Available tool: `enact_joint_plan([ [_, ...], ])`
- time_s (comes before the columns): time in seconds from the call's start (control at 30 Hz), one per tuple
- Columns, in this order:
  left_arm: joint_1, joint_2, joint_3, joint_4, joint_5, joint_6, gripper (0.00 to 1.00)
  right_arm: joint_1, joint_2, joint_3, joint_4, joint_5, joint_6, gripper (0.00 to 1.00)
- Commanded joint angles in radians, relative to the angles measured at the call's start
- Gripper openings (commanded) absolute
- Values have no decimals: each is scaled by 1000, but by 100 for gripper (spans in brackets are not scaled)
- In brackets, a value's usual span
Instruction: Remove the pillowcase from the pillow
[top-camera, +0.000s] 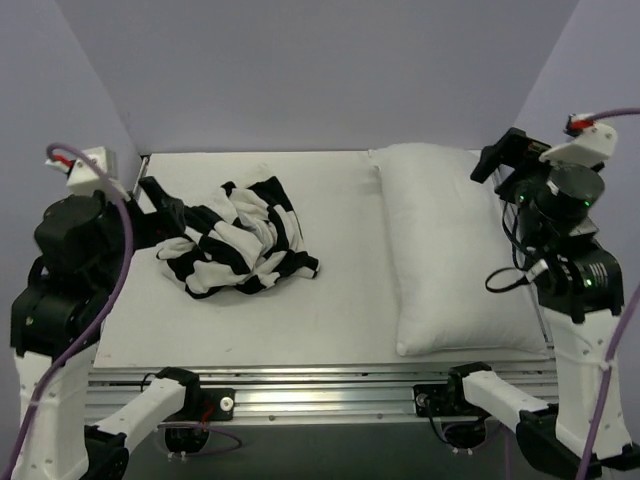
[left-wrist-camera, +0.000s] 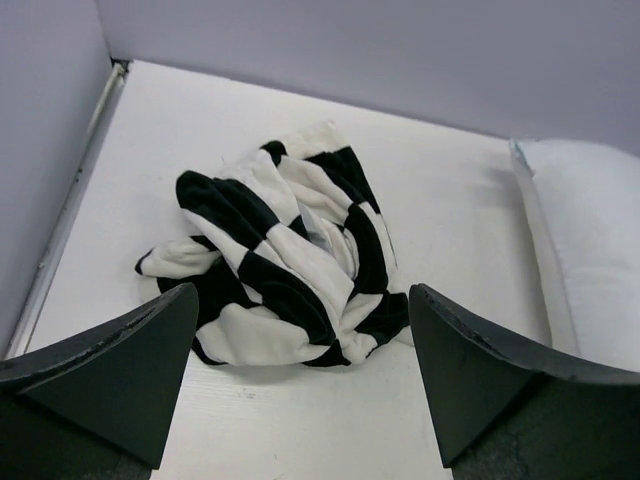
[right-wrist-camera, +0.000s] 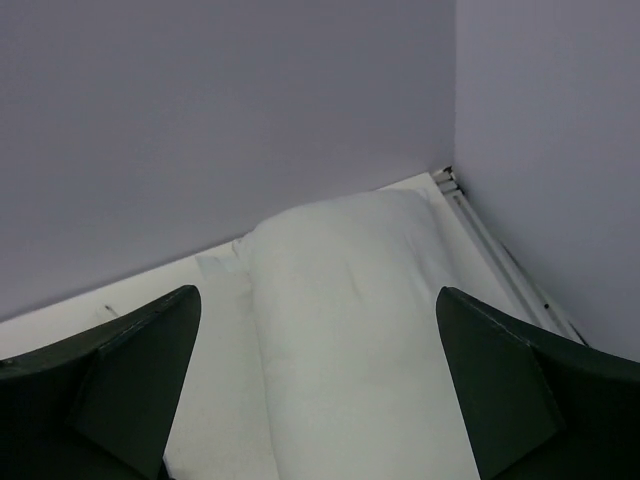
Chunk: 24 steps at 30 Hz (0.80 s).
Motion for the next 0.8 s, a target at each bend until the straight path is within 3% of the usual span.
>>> enact_joint_plan([
  [0.0, 5, -91, 77, -114, -103, 0, 94, 2, -116, 31, -57, 134, -81, 100],
  [0.17, 5, -234, 122, -119, -225, -7, 94, 3, -296, 17, -63, 237, -141, 100],
  [0.43, 5, -504, 16, -59, -324, -9, 94, 21, -557, -111, -20, 286, -146, 100],
  [0.77, -18, -639, -117, -131, -358, -15, 94, 58, -647, -217, -95, 312, -143, 99],
])
